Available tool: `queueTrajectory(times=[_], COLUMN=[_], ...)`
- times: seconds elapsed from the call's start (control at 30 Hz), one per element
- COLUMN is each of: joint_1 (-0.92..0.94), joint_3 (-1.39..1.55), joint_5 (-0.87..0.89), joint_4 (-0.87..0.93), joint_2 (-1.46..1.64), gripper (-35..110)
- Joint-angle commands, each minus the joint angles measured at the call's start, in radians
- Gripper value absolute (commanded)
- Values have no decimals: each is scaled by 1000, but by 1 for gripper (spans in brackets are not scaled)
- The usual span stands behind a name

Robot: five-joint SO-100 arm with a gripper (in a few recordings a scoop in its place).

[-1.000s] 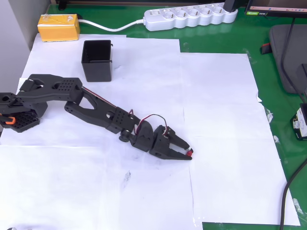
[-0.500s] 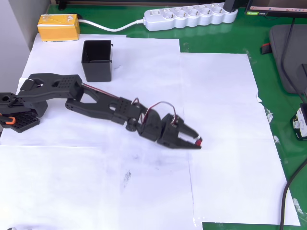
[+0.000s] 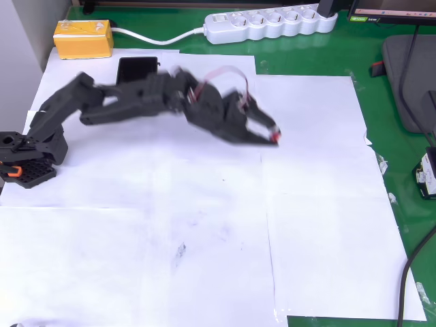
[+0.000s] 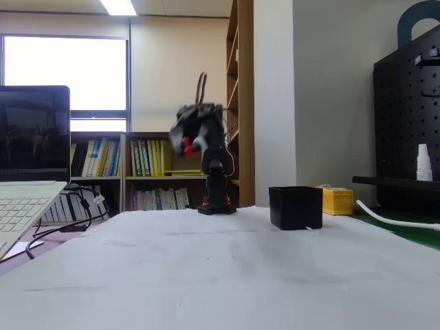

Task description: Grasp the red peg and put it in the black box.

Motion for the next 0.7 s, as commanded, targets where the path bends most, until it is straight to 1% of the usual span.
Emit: queueTrajectory(times=[0.0, 0.13, 0.37, 0.67], joint_1=[-29, -75, -195, -388], joint_3=[124, 141, 130, -48], joint_5=[29, 74, 117, 219], joint_4=[181, 385, 664, 857], joint_2=[-236, -328, -476, -652], gripper=[0, 0, 0, 0])
